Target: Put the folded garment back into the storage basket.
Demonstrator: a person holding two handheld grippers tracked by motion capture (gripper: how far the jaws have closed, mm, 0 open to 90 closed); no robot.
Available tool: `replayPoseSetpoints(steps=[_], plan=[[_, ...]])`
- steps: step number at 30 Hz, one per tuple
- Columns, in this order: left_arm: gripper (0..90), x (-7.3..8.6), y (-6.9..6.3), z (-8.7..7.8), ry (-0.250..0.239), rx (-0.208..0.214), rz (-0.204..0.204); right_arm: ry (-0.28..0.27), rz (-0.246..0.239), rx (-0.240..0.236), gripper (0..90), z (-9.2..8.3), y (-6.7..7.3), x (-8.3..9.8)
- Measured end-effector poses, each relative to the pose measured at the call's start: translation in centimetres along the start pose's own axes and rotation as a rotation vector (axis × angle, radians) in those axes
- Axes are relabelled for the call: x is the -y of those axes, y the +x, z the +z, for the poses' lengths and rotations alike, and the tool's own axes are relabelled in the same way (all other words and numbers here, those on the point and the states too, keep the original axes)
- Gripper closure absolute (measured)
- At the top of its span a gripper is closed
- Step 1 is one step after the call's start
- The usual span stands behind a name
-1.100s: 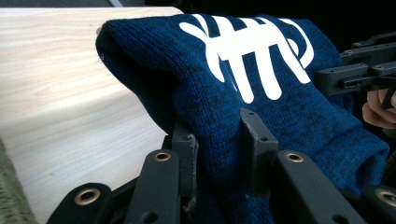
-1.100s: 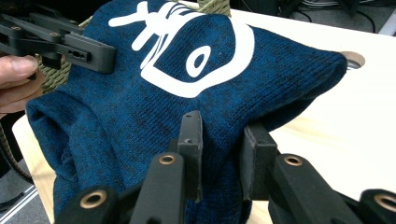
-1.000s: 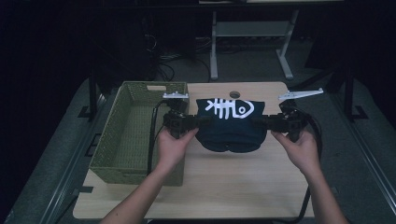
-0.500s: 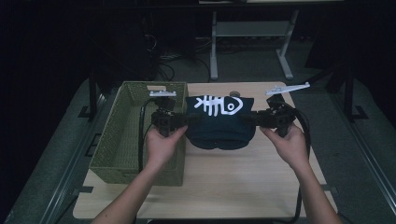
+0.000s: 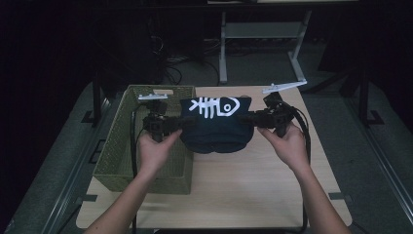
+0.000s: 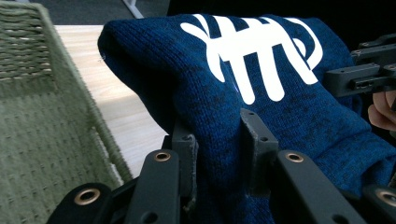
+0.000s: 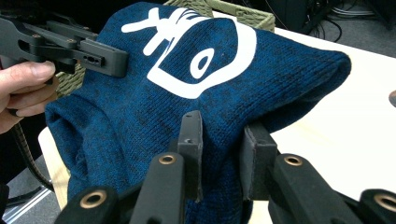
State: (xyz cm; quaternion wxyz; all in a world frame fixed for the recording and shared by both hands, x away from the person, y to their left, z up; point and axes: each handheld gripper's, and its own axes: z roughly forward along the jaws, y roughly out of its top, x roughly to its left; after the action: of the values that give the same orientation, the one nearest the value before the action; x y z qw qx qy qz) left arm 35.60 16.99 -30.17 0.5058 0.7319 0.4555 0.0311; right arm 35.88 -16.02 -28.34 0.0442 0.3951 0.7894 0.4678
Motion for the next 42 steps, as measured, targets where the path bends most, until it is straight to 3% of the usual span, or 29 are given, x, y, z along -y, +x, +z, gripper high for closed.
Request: replayPoseSetpoints(steps=[22, 42], plan=[[70.0, 0.4, 3.4, -4.4, -0.054, -0.056, -0.049, -0.044, -0.026, -0.097, 72.5, 4.2, 3.1, -3.1], [69.7, 1.1, 6.2, -7.9, -0.08, -0.106, -0.074, -0.032, -0.036, -0.137, 72.4, 8.5, 5.4, -4.7]])
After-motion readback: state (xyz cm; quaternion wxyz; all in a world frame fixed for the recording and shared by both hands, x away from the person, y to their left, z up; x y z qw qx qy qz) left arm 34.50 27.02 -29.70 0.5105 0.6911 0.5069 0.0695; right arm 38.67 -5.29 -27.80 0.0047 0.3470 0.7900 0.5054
